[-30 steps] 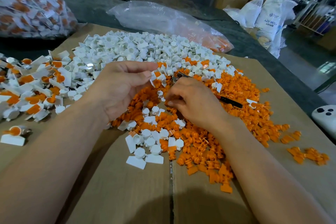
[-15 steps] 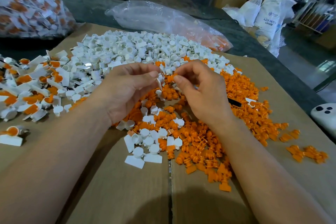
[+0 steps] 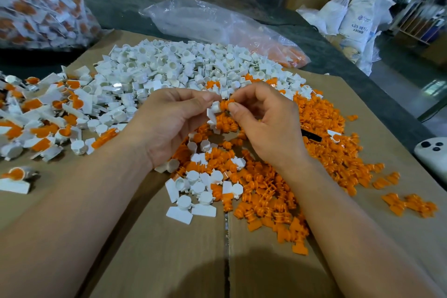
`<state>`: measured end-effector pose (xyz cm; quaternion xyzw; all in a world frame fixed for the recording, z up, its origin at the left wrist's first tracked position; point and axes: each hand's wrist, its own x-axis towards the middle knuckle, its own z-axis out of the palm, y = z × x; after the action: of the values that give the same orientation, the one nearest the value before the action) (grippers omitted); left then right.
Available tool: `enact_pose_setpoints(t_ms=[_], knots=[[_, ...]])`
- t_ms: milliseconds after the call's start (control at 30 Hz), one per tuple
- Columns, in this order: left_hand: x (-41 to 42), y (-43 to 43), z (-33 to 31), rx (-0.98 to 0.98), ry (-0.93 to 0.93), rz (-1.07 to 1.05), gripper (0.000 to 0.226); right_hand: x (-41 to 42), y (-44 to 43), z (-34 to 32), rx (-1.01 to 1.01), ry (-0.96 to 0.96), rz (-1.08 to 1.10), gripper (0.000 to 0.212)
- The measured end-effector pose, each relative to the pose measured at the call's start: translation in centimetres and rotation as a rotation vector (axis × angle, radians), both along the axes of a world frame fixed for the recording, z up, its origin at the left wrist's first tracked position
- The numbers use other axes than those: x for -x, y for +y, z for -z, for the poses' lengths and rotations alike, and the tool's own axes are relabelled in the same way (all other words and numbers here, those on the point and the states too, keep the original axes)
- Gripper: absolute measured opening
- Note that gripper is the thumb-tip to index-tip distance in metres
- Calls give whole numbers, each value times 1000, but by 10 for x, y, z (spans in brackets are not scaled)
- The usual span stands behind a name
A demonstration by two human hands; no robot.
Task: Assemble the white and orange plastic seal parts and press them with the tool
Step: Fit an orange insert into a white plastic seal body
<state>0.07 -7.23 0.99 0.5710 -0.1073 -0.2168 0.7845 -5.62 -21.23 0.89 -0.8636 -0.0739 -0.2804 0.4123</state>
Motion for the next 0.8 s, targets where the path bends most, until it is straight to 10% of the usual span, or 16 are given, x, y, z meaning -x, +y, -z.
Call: enact_pose_setpoints(t_ms=[800], knots=[[-2, 1, 4, -89, -59, 36, 20, 1, 4, 1, -84, 92, -77, 28]])
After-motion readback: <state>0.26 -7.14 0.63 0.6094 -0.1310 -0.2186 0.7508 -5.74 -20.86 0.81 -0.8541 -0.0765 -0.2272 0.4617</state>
